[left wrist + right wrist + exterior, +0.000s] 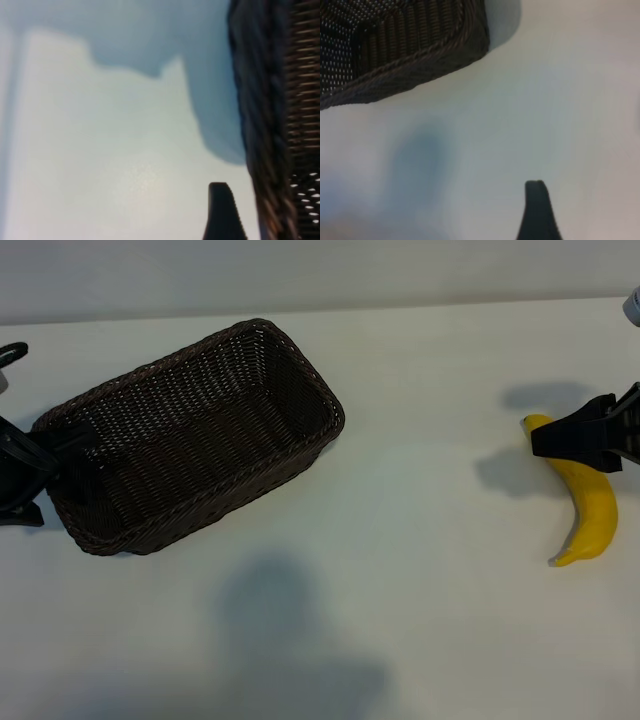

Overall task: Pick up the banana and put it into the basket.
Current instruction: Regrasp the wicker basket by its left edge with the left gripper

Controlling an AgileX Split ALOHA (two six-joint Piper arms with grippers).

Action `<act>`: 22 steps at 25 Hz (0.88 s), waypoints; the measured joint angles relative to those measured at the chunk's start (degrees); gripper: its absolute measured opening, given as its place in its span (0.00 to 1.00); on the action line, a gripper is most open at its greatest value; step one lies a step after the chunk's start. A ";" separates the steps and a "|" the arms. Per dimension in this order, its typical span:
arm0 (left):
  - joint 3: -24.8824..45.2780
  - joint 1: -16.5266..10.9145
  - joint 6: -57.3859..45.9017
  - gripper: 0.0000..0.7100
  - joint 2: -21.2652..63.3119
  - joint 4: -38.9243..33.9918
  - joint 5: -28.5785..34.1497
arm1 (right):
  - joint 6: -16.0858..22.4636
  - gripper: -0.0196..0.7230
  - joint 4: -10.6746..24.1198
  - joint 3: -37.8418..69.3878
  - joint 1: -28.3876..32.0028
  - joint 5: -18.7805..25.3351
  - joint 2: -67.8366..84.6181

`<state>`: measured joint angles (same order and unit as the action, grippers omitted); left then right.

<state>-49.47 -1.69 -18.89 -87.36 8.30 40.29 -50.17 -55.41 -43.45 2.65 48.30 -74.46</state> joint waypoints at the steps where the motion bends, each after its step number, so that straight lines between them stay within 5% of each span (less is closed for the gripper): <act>1: 0.00 0.00 -0.12 0.69 -0.23 0.00 -0.06 | 0.00 0.69 0.00 0.00 0.00 0.00 0.00; 22: -0.05 0.00 -4.69 0.69 -10.81 0.11 -11.09 | 0.32 0.69 -0.06 0.00 0.00 0.00 0.00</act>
<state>-49.51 -1.69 -23.58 -98.17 8.41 29.20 -49.86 -55.47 -43.45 2.65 48.30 -74.46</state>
